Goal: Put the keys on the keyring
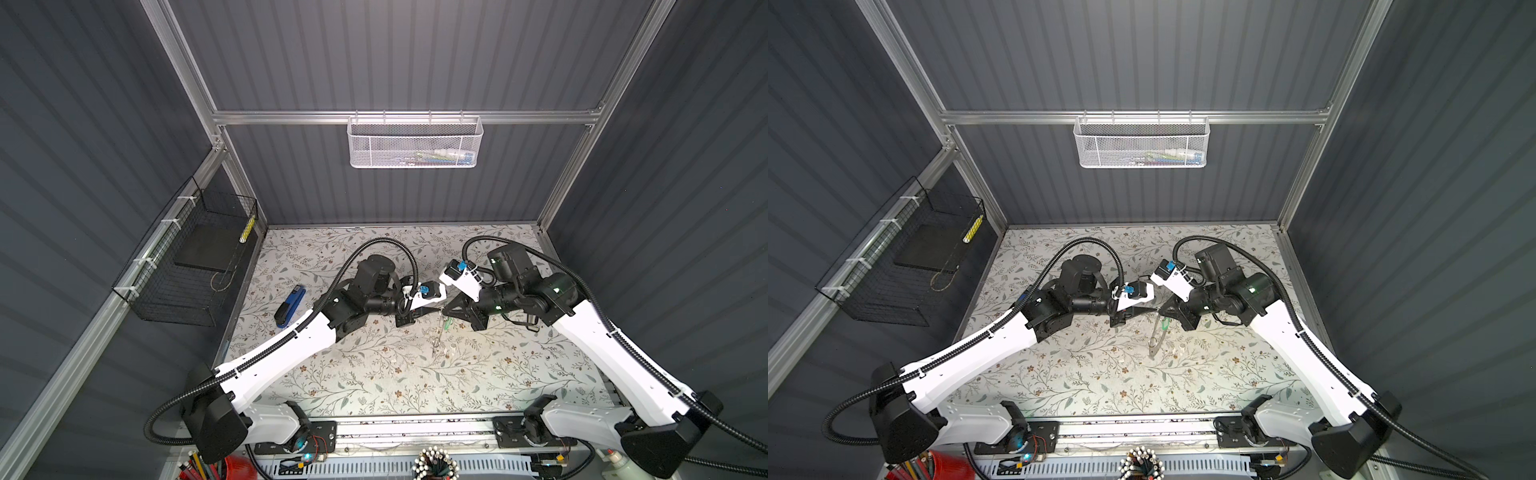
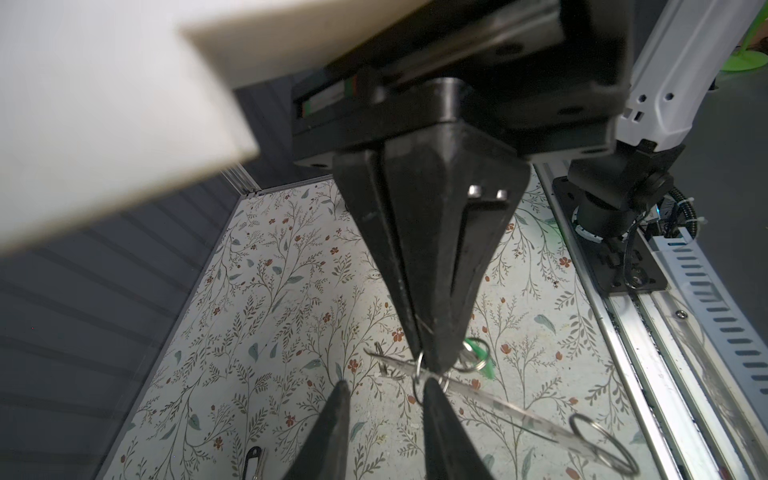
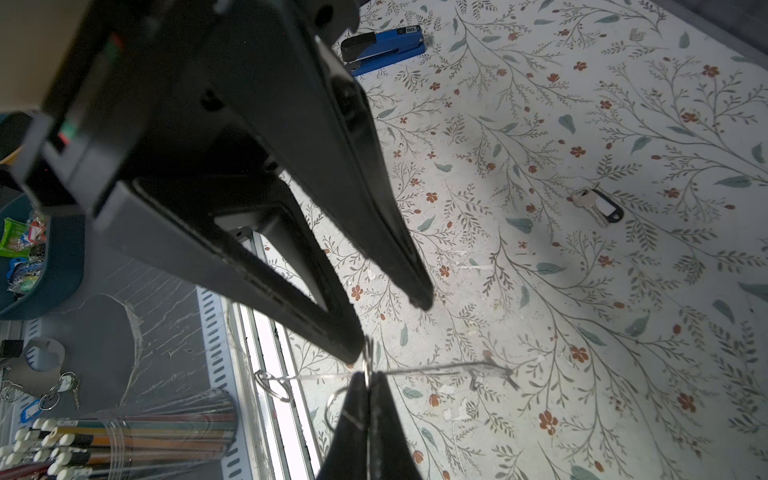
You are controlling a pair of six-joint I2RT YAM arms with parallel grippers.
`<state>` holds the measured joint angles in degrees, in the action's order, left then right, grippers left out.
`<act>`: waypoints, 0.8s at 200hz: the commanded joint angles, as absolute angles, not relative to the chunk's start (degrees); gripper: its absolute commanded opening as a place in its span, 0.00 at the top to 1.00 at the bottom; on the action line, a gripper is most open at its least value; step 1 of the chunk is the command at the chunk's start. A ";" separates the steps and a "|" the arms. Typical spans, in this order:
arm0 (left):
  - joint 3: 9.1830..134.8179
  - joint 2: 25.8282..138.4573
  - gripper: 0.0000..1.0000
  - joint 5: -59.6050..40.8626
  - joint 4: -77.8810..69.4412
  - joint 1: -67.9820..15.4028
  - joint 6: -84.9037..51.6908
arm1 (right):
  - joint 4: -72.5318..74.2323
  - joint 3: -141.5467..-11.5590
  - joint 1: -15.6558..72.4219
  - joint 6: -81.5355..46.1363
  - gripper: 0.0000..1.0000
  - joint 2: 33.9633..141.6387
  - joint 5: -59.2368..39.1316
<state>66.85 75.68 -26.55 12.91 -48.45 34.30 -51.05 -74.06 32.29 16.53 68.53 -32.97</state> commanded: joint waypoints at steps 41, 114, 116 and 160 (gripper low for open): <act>69.39 77.06 0.77 -25.65 15.10 -49.31 34.18 | -51.19 -76.41 34.03 16.46 1.00 68.61 -32.53; 71.05 78.22 0.81 -27.42 18.32 -49.62 35.24 | -51.39 -76.75 36.31 19.82 1.00 68.16 -28.72; 71.09 78.29 0.81 -27.49 18.40 -49.56 35.31 | -51.36 -76.73 36.37 19.98 1.00 68.13 -28.62; 72.07 79.10 0.85 -30.09 20.10 -49.66 35.98 | -50.55 -76.47 37.09 22.53 1.00 67.26 -26.99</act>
<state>70.04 77.95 -28.05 18.11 -49.21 34.61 -51.96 -75.02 36.16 20.01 68.69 -25.69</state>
